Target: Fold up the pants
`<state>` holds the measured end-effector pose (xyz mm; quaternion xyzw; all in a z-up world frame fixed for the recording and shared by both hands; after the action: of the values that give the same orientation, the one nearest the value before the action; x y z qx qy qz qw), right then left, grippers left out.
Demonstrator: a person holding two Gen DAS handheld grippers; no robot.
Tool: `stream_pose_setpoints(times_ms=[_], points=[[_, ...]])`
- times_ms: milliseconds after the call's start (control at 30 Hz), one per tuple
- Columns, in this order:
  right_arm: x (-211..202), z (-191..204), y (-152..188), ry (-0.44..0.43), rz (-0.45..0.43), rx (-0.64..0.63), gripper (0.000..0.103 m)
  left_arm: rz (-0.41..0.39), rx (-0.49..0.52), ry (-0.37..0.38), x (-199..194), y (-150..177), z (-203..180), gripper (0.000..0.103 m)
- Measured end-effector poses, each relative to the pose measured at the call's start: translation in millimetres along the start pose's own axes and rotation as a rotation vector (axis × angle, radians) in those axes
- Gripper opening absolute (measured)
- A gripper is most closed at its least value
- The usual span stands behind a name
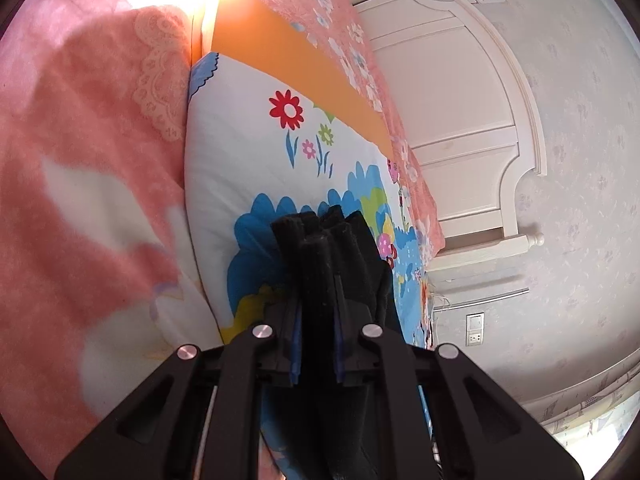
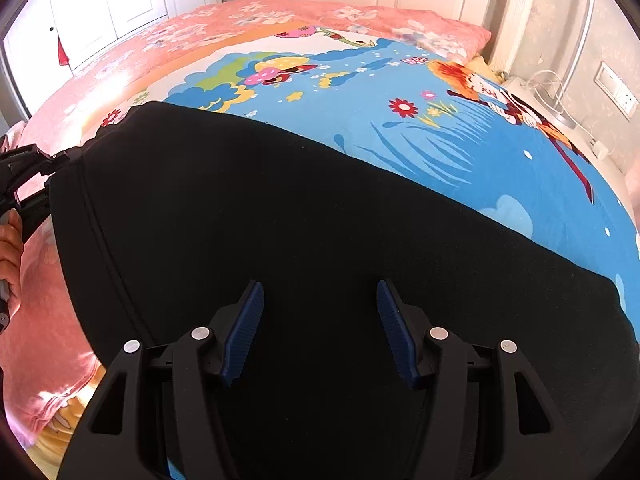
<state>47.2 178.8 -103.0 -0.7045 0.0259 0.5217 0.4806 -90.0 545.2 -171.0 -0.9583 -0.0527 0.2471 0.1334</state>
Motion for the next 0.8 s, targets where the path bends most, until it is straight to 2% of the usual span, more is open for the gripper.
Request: stream_pose_setpoints(times_ms=[100, 200, 300, 400, 467, 567, 633, 700, 800], points=[[-27.0, -7.8, 3.5, -0.007, -0.056, 0.014, 0.057, -0.004, 0.029, -0.010, -3.0, -1.2, -7.5, 0.011], [-51.2, -15.7, 18.0, 0.025, -0.079, -0.009, 0.058, -0.012, 0.071, -0.023, -5.9, -1.7, -19.4, 0.011], [-62.8, -21.7, 44.0, 0.041, -0.048, -0.032, 0.058, -0.020, 0.112, -0.045, -8.6, -2.2, -31.8, 0.011], [-53.3, -22.9, 67.2, 0.044, -0.005, -0.050, 0.058, -0.046, 0.179, -0.084, -14.0, 0.0, -49.6, 0.011], [-53.0, -24.6, 69.6, 0.042, -0.025, -0.034, 0.060, -0.063, 0.238, -0.111, -18.4, 2.7, -64.3, 0.011], [-55.3, -30.2, 66.2, 0.016, -0.021, 0.008, 0.062, -0.098, 0.415, -0.164, -27.0, 15.2, -104.7, 0.011], [-62.9, -46.8, 64.2, -0.032, -0.011, 0.094, 0.072, -0.116, 0.557, -0.198, -32.0, 28.7, -135.4, 0.011], [-73.6, -66.9, 63.2, -0.077, -0.016, 0.184, 0.076, -0.145, 0.761, -0.229, -38.4, 57.6, -176.6, 0.011], [-93.2, -97.3, 62.5, -0.074, -0.043, 0.291, 0.076, -0.189, 1.095, -0.232, -45.8, 123.1, -232.3, 0.011]])
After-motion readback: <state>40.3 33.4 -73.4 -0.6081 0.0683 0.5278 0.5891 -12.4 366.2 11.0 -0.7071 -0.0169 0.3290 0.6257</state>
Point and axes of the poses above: each gripper's, at about its wrist camera, not at the fingertips, and x roughly the way its jaws point, z to its left, y to its underside, the point moved 1 cm from there along x, roughly the way its jaws point, and after that the axes turned 9 degrees about -z, right-handed, at the moved point
